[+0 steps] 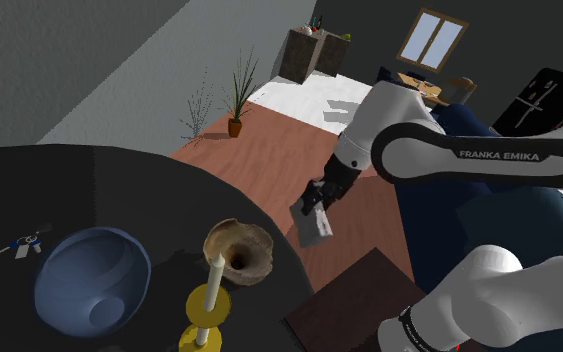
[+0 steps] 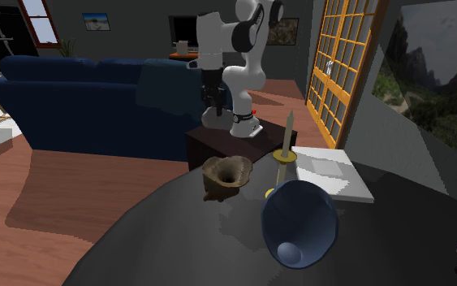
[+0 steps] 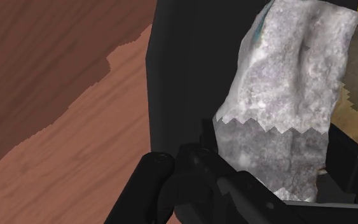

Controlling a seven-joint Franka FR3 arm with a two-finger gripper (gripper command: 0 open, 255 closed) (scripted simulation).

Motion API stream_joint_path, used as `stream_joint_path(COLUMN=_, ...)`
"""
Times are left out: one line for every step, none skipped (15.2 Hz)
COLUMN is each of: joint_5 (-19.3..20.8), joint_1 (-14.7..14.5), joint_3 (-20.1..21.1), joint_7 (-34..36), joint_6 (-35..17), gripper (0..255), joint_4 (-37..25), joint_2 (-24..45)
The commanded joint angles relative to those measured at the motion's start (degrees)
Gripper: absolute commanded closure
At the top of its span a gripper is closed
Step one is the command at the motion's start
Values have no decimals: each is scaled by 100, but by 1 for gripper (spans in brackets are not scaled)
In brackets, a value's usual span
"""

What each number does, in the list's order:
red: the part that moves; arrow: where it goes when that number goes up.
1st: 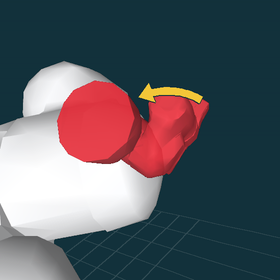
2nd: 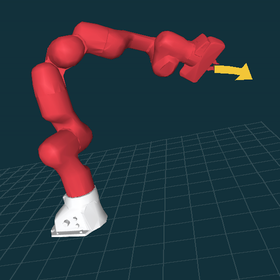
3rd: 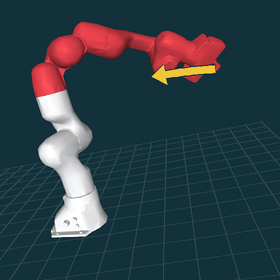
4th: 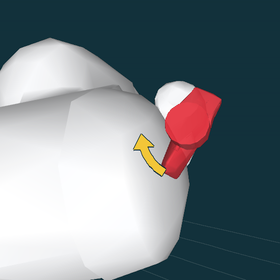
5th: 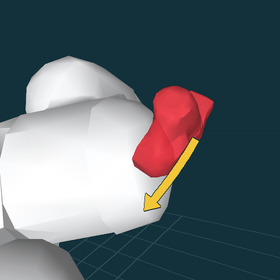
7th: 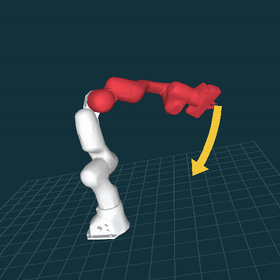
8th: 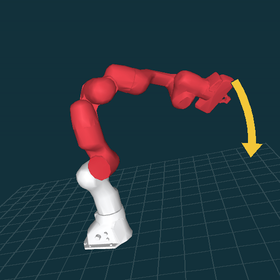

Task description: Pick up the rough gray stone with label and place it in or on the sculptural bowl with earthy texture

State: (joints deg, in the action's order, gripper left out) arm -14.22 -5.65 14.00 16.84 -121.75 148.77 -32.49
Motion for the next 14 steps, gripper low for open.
stream_joint_path(joint_5=3, joint_1=-15, joint_3=174, joint_7=210, joint_6=-50, gripper=255, joint_4=-340, joint_2=357)
stream_joint_path(joint_5=26, joint_1=-9, joint_3=261, joint_7=314, joint_6=-81, gripper=255, joint_4=-535, joint_2=567)
stream_joint_path(joint_5=57, joint_1=-1, joint_3=347, joint_7=422, joint_6=-105, gripper=255, joint_4=-734, joint_2=777)
stream_joint_path(joint_5=98, joint_1=8, joint_3=430, joint_7=532, joint_6=-124, gripper=255, joint_4=-938, joint_2=986)
stream_joint_path(joint_5=148, joint_1=20, joint_3=513, joint_7=646, joint_6=-136, gripper=255, joint_4=-1146, joint_2=1195)
stream_joint_path(joint_5=207, joint_1=30, joint_3=593, joint_7=763, joint_6=-143, gripper=255, joint_4=-1359, joint_2=1404)
stream_joint_path(joint_5=275, joint_1=41, joint_3=673, joint_7=883, joint_6=-143, gripper=255, joint_4=-1577, joint_2=1614)
stream_joint_path(joint_5=352, joint_1=49, joint_3=749, joint_7=1006, joint_6=-138, gripper=255, joint_4=-1801, joint_2=1826)
stream_joint_path(joint_5=437, joint_1=55, joint_3=824, joint_7=1132, joint_6=-126, gripper=255, joint_4=-2029, joint_2=2039)
stream_joint_path(joint_5=531, joint_1=58, joint_3=894, joint_7=1262, joint_6=-107, gripper=255, joint_4=-2264, joint_2=2253)
stream_joint_path(joint_5=634, joint_1=53, joint_3=958, joint_7=1394, joint_6=-82, gripper=255, joint_4=-2505, joint_2=2471)
stream_joint_path(joint_5=697, joint_1=44, joint_3=990, joint_7=1471, joint_6=-64, gripper=255, joint_4=-2646, joint_2=2597)
stream_joint_path(joint_5=704, joint_1=40, joint_3=992, joint_7=1473, joint_6=-142, gripper=255, joint_4=-2593, joint_2=2623)
stream_joint_path(joint_5=711, joint_1=37, joint_3=996, joint_7=1476, joint_6=-219, gripper=255, joint_4=-2541, joint_2=2650)
